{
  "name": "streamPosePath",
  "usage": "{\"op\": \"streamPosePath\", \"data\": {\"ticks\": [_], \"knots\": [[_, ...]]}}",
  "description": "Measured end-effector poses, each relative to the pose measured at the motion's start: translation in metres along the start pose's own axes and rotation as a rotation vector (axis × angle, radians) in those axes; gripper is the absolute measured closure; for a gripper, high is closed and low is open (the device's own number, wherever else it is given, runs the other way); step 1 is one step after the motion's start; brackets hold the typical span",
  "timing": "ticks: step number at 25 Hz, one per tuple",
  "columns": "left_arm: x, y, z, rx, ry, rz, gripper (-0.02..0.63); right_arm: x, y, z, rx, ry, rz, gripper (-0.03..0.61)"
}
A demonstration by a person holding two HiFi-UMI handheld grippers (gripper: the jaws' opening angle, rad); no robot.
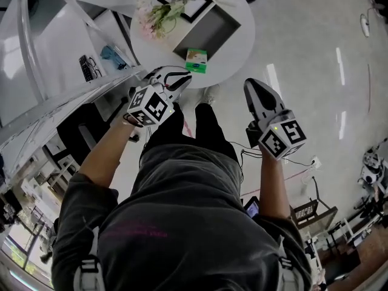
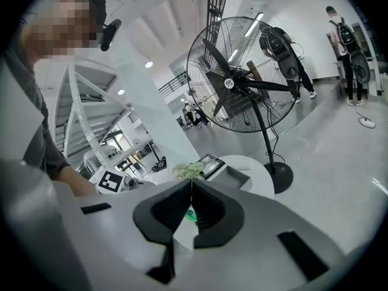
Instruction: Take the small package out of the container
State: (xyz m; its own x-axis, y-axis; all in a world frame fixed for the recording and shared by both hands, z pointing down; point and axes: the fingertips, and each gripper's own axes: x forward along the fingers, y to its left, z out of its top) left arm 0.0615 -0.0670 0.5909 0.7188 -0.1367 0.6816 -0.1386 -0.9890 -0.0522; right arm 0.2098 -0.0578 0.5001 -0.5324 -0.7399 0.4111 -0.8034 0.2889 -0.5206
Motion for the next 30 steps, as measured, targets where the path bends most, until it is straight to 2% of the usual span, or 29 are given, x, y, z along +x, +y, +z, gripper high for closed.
{"op": "streamPosePath", "data": {"ticks": [9,12,16,22,26,30], "knots": [[0.033,-0.002,-0.032,0.180,0.135,0.041,0.511,-0.004,-0.019,-0.017,0.017,0.034,-0.003,0.557],[0.043,-0.004,-0.037,0.235,0.162,0.039,0.509,-0.004,-0.021,-0.021,0.016,0.045,-0.001,0.557],[0.053,-0.001,-0.043,0.236,0.179,0.045,0.514,-0.001,-0.021,-0.026,0.019,0.055,-0.002,0.557],[0.054,0.006,-0.040,0.237,0.186,0.064,0.586,0.004,-0.023,-0.023,0.016,0.050,-0.004,0.557],[0.044,0.016,-0.027,0.204,0.156,0.085,0.592,0.009,-0.016,-0.015,0.004,0.038,0.002,0.556],[0.023,0.022,-0.008,0.144,0.092,0.101,0.592,0.013,-0.004,-0.005,-0.018,0.025,0.010,0.557]]}}
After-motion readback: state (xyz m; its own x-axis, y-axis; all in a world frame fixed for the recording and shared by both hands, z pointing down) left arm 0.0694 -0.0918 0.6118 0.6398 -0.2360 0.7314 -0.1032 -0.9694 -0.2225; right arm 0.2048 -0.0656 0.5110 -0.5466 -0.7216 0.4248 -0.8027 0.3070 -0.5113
